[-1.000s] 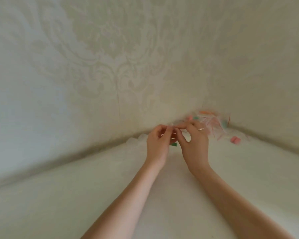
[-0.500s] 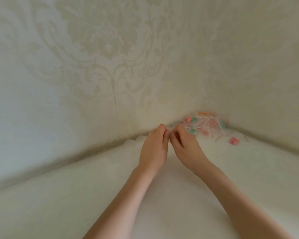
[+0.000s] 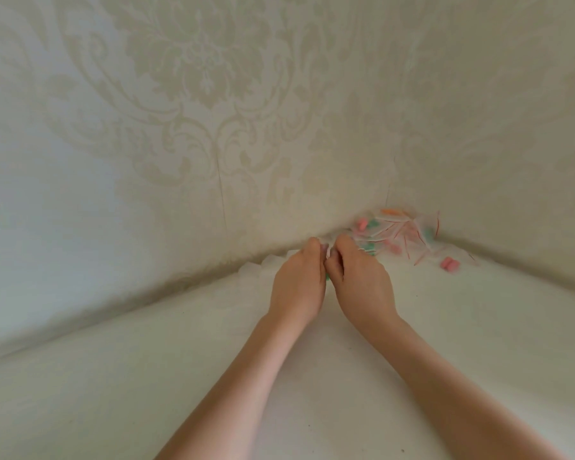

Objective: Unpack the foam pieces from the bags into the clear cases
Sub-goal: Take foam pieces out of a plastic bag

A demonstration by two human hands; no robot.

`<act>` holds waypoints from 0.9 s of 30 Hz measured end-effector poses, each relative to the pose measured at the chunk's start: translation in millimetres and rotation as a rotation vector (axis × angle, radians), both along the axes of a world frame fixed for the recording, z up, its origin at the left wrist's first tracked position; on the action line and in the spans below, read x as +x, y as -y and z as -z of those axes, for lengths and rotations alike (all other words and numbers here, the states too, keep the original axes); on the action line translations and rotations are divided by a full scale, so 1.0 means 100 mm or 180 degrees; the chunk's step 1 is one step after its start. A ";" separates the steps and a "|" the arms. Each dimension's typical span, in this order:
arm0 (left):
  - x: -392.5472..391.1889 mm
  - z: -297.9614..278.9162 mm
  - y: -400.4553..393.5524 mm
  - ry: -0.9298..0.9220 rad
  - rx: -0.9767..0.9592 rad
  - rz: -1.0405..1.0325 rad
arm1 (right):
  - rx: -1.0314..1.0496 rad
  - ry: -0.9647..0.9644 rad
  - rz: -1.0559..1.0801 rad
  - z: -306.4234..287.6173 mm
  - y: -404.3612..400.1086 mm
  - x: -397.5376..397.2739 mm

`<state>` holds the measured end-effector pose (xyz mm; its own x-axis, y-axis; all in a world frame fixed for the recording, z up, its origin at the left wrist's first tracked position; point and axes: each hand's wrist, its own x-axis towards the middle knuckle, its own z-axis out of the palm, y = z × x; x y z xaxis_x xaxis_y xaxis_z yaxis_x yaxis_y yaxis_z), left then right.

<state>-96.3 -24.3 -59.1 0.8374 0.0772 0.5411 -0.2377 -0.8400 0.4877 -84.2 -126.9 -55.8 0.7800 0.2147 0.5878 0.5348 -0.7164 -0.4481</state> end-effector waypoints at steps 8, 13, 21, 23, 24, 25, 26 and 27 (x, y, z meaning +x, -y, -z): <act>0.00 0.00 0.01 -0.0062 0.0541 -0.0052 | 0.0011 0.0160 0.0438 -0.05 0.07 0.09; -0.01 0.01 0.06 0.0114 0.0194 0.0062 | 0.0156 0.0341 0.0314 -0.06 0.19 0.14; -0.03 -0.02 0.04 0.0327 -0.0193 -0.0019 | 0.0289 0.0439 -0.0457 0.00 0.19 0.20; -0.02 -0.01 0.05 0.0507 -0.0227 0.0201 | 0.0324 0.0164 -0.0412 -0.01 0.17 0.19; -0.02 0.00 0.06 0.0586 -0.0196 0.0367 | 0.0441 -0.0082 -0.0477 -0.01 0.17 0.19; -0.02 0.00 0.07 0.0658 -0.0149 0.0515 | 0.0619 -0.0367 -0.0578 -0.02 0.16 0.17; -0.03 0.01 0.08 0.0731 -0.0116 0.0613 | 0.0776 -0.0644 -0.0711 -0.03 0.16 0.16; -0.03 0.01 0.09 0.0804 -0.0087 0.0652 | 0.0904 -0.0881 -0.0878 -0.04 0.16 0.16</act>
